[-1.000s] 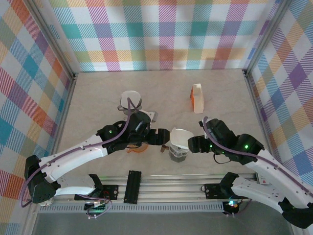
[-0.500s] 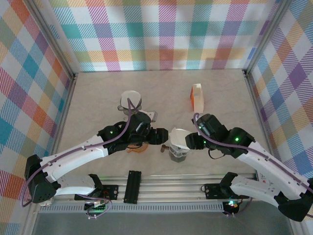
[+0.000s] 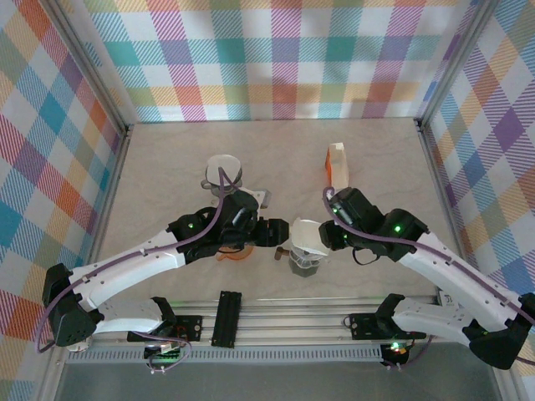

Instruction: Place the coffee filter in the dripper

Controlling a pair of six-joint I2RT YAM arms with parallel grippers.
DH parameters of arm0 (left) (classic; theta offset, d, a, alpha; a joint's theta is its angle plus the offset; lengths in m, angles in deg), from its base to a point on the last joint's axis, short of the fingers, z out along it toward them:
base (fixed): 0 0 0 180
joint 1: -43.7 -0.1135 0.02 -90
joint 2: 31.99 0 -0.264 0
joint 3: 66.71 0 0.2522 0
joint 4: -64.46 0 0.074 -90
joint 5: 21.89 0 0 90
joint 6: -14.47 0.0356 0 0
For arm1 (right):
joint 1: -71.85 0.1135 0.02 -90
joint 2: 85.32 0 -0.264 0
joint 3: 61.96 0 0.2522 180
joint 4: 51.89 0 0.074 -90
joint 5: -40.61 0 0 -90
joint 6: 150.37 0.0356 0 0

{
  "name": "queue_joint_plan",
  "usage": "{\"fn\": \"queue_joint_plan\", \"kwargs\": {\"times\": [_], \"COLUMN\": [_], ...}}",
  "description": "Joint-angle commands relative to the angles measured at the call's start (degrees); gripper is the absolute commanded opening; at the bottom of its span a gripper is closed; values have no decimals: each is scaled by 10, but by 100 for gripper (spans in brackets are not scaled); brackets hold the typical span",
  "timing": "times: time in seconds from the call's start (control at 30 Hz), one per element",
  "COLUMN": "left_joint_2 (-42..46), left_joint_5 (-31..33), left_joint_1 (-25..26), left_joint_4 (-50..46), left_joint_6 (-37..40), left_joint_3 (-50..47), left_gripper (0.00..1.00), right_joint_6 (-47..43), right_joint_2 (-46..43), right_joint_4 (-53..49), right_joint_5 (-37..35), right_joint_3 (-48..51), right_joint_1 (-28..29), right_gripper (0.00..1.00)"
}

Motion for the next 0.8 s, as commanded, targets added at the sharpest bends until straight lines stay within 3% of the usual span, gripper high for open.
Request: {"fn": "queue_joint_plan", "kwargs": {"times": [0.0,0.3,0.43,0.57,0.77], "left_joint_2": [-5,-13,-14,-21,-32], "left_joint_5": [-11,-5,-3,-3,-13], "left_joint_1": [10,18,18,19,24], "left_joint_4": [11,29,35,34,49], "left_joint_6": [-8,-33,-39,-41,-42], "left_joint_3": [2,-12,-17,-18,-24], "left_gripper": [63,65,68,62,62], "right_joint_6": [-9,-15,-20,-19,-21], "right_joint_2": [2,21,32,43,53], "right_joint_4": [-14,-17,-24,-28,-28], "right_joint_5": [-8,-9,-32,-48,-62], "right_joint_3": [-21,-25,-29,-27,-26], "right_joint_1": [3,6,16,25,35], "right_gripper": [24,9,8,7,6]}}
